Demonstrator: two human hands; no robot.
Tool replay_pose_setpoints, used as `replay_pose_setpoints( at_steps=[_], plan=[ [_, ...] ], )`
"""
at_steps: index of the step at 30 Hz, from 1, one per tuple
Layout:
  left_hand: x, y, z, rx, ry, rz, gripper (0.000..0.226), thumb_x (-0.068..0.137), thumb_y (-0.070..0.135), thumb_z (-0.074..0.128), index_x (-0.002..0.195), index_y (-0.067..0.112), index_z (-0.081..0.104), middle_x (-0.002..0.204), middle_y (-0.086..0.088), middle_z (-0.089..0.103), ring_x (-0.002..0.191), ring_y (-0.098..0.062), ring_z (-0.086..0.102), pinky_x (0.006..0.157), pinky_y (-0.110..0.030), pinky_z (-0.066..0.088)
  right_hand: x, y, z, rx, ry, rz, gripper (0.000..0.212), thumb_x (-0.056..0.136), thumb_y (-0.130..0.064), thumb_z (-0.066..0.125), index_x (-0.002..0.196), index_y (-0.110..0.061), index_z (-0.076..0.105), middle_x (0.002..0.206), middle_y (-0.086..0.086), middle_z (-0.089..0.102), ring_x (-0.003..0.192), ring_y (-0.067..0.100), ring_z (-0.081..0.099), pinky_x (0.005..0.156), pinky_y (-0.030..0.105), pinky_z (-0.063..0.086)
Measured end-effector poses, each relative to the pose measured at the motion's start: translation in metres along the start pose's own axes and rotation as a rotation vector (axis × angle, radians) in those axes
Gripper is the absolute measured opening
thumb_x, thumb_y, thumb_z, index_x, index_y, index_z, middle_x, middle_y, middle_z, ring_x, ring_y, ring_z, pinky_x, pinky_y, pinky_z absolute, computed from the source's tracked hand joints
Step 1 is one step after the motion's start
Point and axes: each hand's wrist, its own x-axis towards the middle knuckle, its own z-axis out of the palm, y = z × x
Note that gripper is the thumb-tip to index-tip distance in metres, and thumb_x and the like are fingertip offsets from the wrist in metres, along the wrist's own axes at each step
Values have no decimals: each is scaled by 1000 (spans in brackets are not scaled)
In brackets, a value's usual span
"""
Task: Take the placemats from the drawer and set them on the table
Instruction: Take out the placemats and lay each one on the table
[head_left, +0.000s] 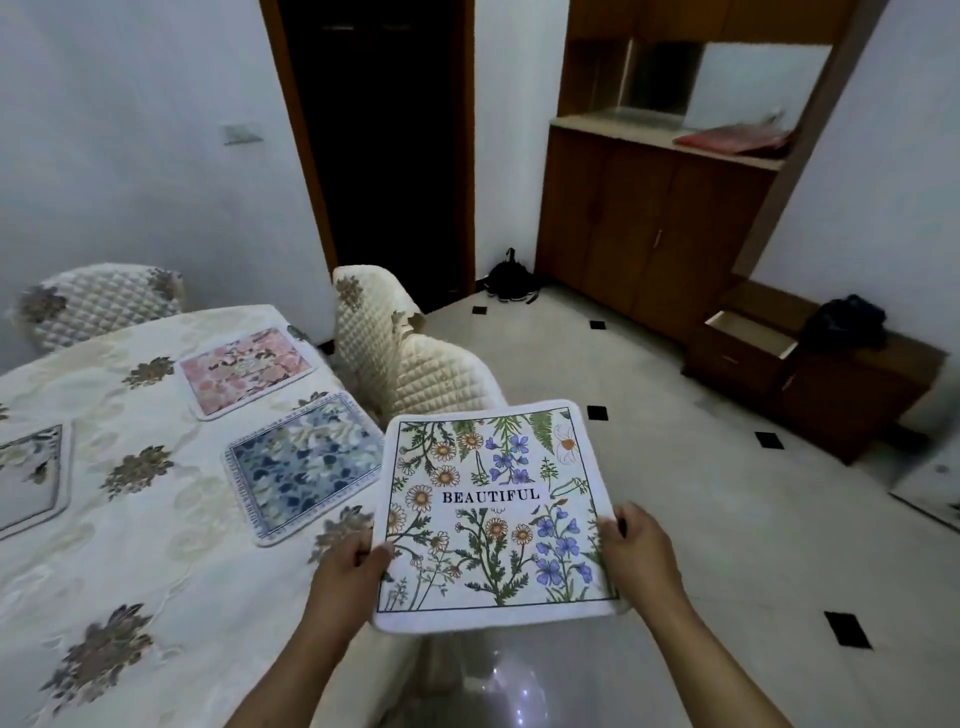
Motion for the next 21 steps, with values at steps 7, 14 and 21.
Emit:
replay_pose_setpoints(
  at_steps=[7,14,21],
  plan=[
    [3,70,146,57,-84,62,22,90,16,60,69,9,61,67,-10,69,64,-27,65,58,-33,46,59,69,-120,104,116,87,24,93,-21,49,70,-22,45,71,-1,58,65,15,55,53,28,36],
    [47,123,231,85,-199,74,21,89,17,61,73,3,60,67,-19,70,54,-26,62,54,-31,44,122,107,-164,150,212,180,23,95,-24,47,73,-16,49,71,1,62,68,18,60,56,31,42],
    [140,191,322,98,-314,156,25,89,16,60,66,7,58,53,-8,60,48,-18,52,51,-27,38,225,117,-194,162,309,255,26,95,-23,46,70,-17,44,66,3,57,62,20,54,55,31,37]
  ],
)
